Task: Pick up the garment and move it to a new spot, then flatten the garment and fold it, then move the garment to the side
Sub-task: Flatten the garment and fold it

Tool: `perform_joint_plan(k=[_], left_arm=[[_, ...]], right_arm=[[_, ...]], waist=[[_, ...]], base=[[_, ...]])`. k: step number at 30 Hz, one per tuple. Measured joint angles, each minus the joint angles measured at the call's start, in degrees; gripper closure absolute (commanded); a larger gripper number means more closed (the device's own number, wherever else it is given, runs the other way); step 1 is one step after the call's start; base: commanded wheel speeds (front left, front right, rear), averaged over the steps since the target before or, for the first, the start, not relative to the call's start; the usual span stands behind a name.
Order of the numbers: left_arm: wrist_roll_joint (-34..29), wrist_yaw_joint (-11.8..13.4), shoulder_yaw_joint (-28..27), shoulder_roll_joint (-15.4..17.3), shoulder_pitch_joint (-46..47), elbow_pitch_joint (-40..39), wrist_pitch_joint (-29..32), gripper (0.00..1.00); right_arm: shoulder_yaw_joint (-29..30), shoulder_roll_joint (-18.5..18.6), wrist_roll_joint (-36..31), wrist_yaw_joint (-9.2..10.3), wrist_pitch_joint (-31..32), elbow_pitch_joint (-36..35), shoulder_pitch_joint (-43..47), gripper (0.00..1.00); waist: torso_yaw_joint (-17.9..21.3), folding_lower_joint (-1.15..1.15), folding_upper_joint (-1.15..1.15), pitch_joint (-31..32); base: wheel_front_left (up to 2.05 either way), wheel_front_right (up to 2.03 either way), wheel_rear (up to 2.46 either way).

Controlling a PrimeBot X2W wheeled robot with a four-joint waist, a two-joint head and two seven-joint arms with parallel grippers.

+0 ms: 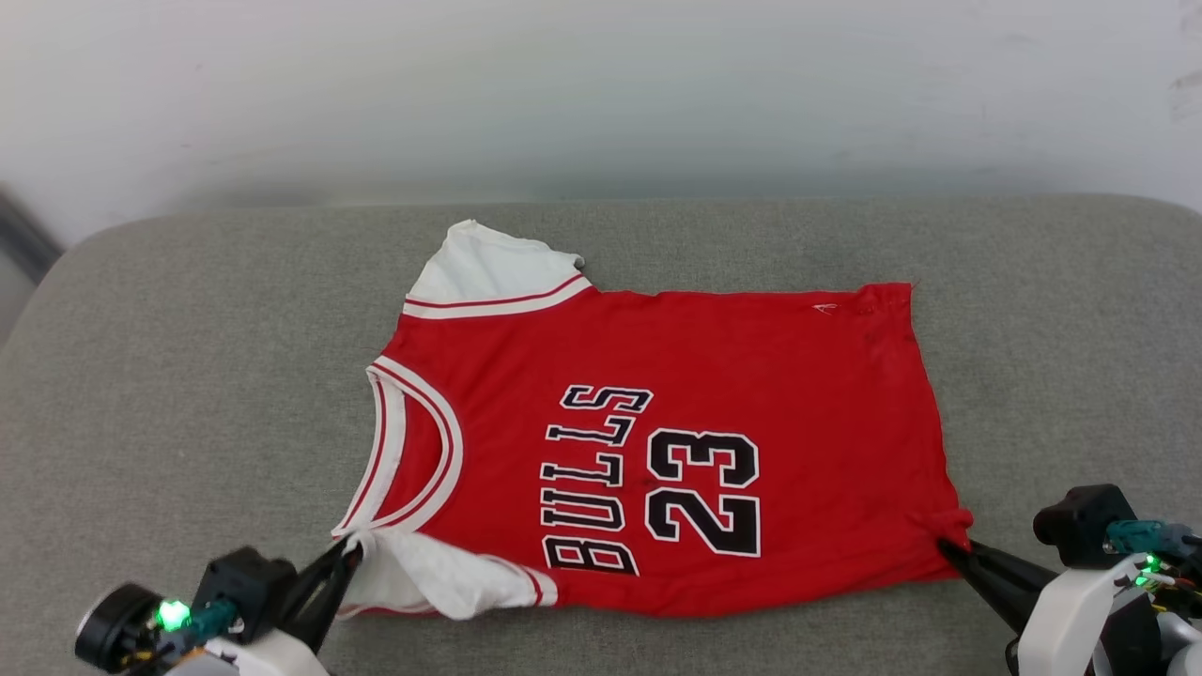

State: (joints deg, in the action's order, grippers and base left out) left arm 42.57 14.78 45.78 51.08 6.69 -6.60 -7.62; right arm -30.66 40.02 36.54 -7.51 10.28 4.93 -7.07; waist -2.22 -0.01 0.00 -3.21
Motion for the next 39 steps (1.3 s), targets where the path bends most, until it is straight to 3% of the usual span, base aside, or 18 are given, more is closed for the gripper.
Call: perform_joint_plan(k=[7,16,24,32,33,34,35,39], left_arm=[[-1.7,-4.5,-0.8,-1.1,10.3,4.4,3.0,1.0],[-2.6,-9.3,-1.3,-3.1,18.7,14.1,3.9,1.0],[-3.5,-14.3,0.9,-6.4,24.0,24.4,5.5,1.0],[-3.5,-17.0,2.4,-10.5,26.0,33.0,4.5,1.0],[-3.5,-17.3,2.5,-10.6,26.0,33.8,4.4,0.82],[-3.4,-17.4,2.7,-10.7,26.2,34.3,4.4,0.34],[-3.5,-17.4,2.8,-10.8,26.4,34.6,4.5,0.0],[-3.6,-17.8,2.9,-10.4,27.5,34.4,4.8,0.0]], right_arm=[[3.2,-2.5,-1.4,0.0,3.0,-2.0,-1.5,1.0],[5.1,-4.6,-1.7,0.0,4.9,0.4,-6.8,1.0],[1.6,-6.0,-2.8,0.0,5.7,6.1,-11.9,1.0],[-1.1,-6.2,-2.1,-0.02,4.6,9.7,-14.1,1.0],[-1.2,-6.2,-1.9,-0.01,4.3,9.9,-14.1,0.89],[-1.2,-6.3,-1.8,-0.01,4.1,10.2,-14.1,0.59],[-1.2,-6.4,-1.8,-0.01,3.9,10.3,-14.1,0.0],[-0.7,-6.3,-2.1,0.0,2.9,9.6,-14.1,0.0]], waist=[[0.8,0.01,0.0,-3.4],[2.3,0.01,0.0,-9.0],[3.0,0.02,0.0,-13.7],[3.1,0.02,0.0,-13.9],[3.2,0.02,0.0,-13.6],[3.2,0.02,0.0,-13.3],[3.2,0.01,0.0,-12.9],[2.7,0.01,0.0,-11.2]], base=[[0.0,0.0,0.0],[0.0,0.0,0.0],[0.0,0.0,0.0],[0.0,0.0,0.0],[0.0,0.0,0.0],[0.0,0.0,0.0],[0.0,0.0,0.0],[0.0,0.0,0.0]])
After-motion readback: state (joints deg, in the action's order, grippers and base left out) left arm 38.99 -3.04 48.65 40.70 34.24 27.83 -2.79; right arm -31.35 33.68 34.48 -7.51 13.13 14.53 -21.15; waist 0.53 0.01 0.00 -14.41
